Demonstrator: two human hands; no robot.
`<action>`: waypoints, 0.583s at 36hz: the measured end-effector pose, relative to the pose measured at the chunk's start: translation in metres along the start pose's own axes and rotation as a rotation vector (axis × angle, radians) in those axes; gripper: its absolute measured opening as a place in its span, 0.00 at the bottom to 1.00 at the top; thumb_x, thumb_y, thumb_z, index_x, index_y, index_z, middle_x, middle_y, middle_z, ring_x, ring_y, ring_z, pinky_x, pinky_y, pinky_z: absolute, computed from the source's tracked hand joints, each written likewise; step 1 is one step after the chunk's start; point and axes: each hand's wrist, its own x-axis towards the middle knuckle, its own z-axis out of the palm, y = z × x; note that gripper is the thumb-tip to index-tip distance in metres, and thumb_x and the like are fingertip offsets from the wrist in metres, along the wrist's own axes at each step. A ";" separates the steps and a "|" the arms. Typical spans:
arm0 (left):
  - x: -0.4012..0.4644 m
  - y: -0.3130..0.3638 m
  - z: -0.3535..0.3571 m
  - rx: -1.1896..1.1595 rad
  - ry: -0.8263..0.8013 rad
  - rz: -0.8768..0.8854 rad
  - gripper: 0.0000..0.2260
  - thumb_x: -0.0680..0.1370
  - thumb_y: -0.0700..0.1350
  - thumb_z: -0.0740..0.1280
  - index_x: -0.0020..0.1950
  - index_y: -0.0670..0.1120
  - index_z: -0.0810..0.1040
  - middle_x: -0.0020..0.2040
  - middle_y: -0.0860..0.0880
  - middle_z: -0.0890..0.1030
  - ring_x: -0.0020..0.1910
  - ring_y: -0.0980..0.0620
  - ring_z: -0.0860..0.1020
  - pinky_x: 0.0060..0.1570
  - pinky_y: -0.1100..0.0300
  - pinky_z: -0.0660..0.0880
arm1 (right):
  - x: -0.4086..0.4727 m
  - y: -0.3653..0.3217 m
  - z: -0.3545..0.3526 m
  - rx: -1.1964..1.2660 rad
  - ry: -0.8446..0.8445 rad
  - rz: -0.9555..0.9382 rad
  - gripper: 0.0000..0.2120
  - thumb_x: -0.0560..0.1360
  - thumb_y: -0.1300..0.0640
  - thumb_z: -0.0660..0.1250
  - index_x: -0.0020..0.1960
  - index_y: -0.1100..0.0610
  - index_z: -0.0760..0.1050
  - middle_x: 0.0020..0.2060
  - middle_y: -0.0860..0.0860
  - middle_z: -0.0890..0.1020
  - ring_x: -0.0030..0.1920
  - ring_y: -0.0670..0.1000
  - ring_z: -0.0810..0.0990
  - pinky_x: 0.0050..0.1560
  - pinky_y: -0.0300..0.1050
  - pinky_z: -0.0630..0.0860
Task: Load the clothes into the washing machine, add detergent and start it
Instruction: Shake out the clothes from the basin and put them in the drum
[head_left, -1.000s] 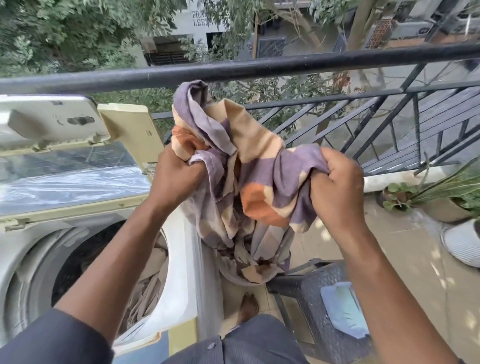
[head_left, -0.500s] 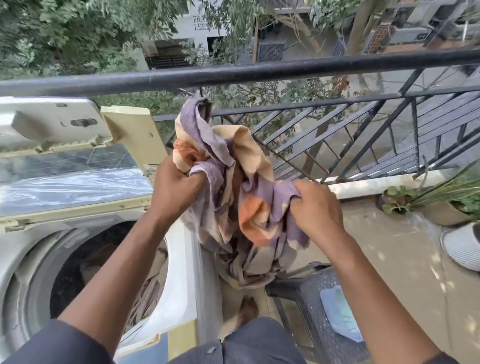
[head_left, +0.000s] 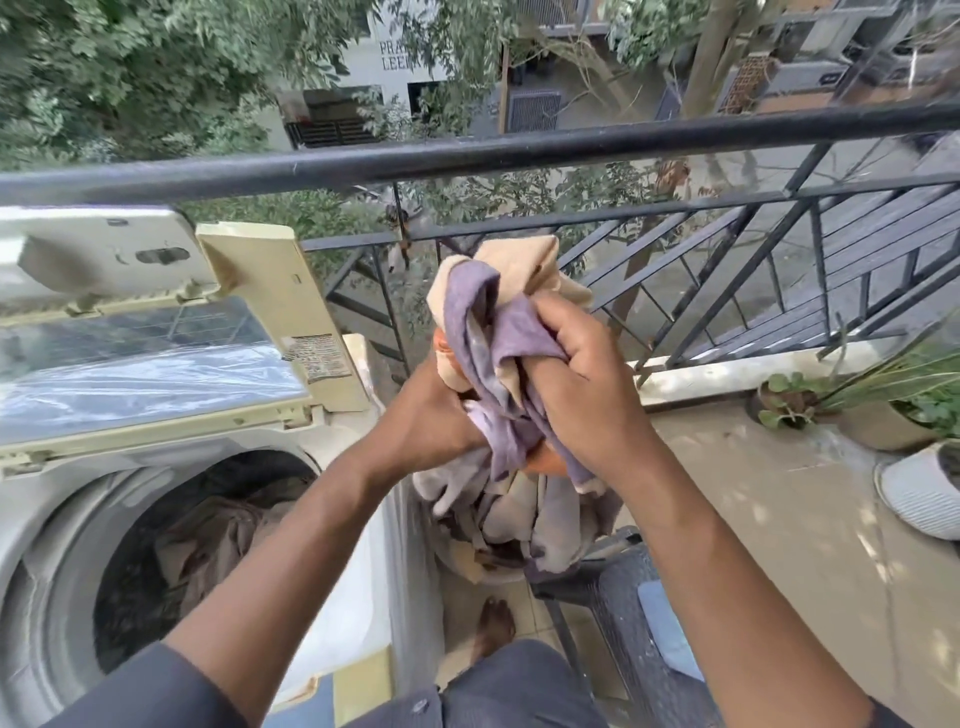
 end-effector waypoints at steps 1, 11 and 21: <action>0.001 -0.002 0.005 -0.026 0.062 -0.011 0.11 0.71 0.50 0.76 0.52 0.57 0.82 0.46 0.63 0.85 0.49 0.65 0.80 0.52 0.60 0.77 | 0.000 0.000 -0.002 -0.007 -0.024 0.017 0.10 0.77 0.47 0.61 0.50 0.52 0.76 0.42 0.49 0.82 0.46 0.59 0.80 0.48 0.66 0.77; 0.014 0.011 0.007 -0.103 0.399 -0.063 0.11 0.68 0.48 0.74 0.50 0.52 0.85 0.45 0.59 0.88 0.47 0.62 0.81 0.50 0.58 0.82 | -0.024 0.041 -0.022 0.370 -0.011 0.103 0.26 0.71 0.77 0.63 0.65 0.59 0.77 0.58 0.52 0.83 0.61 0.48 0.81 0.61 0.42 0.77; 0.028 0.050 -0.011 -0.141 0.497 0.089 0.18 0.72 0.31 0.65 0.46 0.54 0.82 0.41 0.64 0.85 0.44 0.65 0.80 0.47 0.65 0.79 | -0.054 0.166 0.041 -0.324 -0.407 0.714 0.17 0.62 0.52 0.71 0.49 0.46 0.72 0.45 0.52 0.82 0.47 0.58 0.84 0.46 0.53 0.83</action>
